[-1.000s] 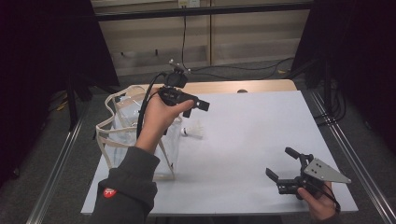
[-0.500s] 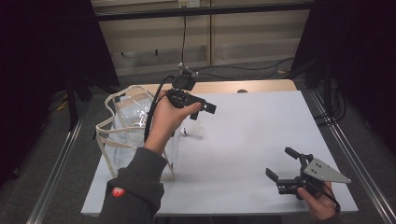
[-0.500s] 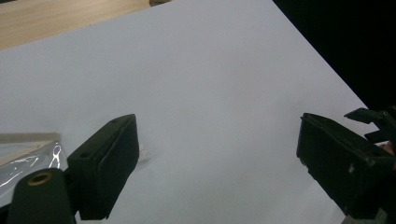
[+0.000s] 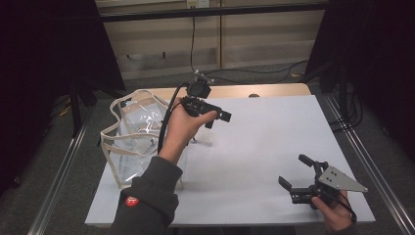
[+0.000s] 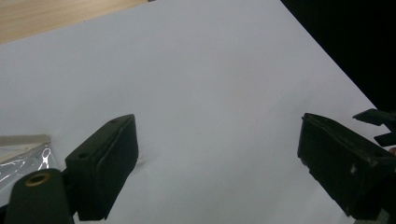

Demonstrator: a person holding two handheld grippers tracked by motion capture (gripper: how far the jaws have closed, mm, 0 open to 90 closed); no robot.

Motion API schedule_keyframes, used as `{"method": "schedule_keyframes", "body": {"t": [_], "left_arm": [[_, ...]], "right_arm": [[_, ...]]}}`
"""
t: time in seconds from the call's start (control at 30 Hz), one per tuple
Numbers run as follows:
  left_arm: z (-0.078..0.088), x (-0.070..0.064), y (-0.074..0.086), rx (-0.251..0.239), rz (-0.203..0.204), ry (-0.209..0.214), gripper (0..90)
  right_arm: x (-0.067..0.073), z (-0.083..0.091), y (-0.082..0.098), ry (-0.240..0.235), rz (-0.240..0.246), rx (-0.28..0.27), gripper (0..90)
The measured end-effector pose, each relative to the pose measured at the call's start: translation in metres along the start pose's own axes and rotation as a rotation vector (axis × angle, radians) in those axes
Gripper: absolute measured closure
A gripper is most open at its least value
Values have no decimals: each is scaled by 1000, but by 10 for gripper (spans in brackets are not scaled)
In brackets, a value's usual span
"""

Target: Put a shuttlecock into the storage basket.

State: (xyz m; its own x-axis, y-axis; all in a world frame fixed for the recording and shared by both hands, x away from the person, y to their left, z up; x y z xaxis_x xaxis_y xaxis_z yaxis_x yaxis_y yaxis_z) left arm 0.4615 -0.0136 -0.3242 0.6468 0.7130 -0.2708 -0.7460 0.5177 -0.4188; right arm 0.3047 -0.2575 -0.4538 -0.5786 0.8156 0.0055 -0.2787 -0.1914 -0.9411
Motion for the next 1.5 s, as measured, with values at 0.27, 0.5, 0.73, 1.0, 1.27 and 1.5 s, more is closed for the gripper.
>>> {"method": "schedule_keyframes", "body": {"t": [0.27, 0.5, 0.73, 1.0, 1.27, 1.5], "left_arm": [[-12, -2, 1, 7, 5, -2, 125], [-20, -2, 3, 9, 11, 1, 123], [-30, 1, 6, 14, 22, -3, 120], [-40, 4, 8, 21, 27, -20, 119], [-51, 6, 10, 36, 25, -26, 119], [-57, 9, 11, 33, 40, -30, 119]], "right_arm": [[0, 1, 0, 1, -2, 0, 3], [0, 0, 0, -1, 2, -3, 3], [0, 0, 0, -1, 2, -2, 3], [0, 1, 0, -2, 0, -2, 3], [1, 1, 0, -3, 0, -1, 3], [0, 1, 0, -3, 1, -1, 3]]}}
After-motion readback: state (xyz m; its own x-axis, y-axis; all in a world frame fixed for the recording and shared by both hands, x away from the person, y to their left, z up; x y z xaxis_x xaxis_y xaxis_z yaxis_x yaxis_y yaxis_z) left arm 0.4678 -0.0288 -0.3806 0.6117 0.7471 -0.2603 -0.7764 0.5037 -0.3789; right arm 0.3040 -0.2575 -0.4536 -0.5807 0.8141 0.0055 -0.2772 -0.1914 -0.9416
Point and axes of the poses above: each handheld gripper's, and its own axes: z roughly backward along the jaws, y roughly out of its underside, x roughly to its left, the point moved 7 cm from there along -z, roughly forward along the jaws, and after that the axes turned 12 degrees about x, right-handed, at the moved point
